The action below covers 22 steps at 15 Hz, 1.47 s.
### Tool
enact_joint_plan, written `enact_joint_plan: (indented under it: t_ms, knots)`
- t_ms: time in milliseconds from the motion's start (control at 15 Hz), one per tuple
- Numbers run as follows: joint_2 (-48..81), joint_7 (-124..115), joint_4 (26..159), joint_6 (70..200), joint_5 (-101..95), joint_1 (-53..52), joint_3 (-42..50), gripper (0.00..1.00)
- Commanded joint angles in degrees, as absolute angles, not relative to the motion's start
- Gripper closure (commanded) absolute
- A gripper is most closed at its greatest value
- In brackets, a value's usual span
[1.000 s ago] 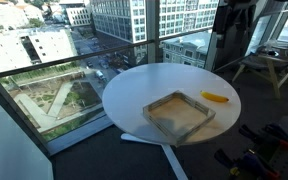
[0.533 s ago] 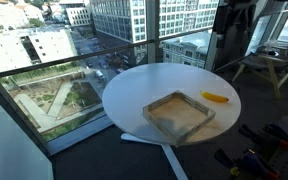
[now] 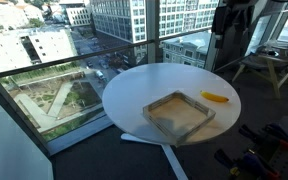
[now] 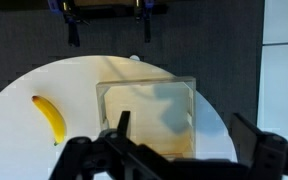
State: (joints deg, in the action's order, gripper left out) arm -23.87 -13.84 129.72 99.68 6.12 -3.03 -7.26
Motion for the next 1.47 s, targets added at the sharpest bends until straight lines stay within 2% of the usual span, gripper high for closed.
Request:
enact_joint_plan:
  t_ms: [0,1400]
  knots:
    - [-24.0,-13.3,129.7,102.2,5.6,-3.1,-7.2,0.0]
    - [-22.1,-11.7,130.8,112.4,1.8,1.1,-2.6,0.0]
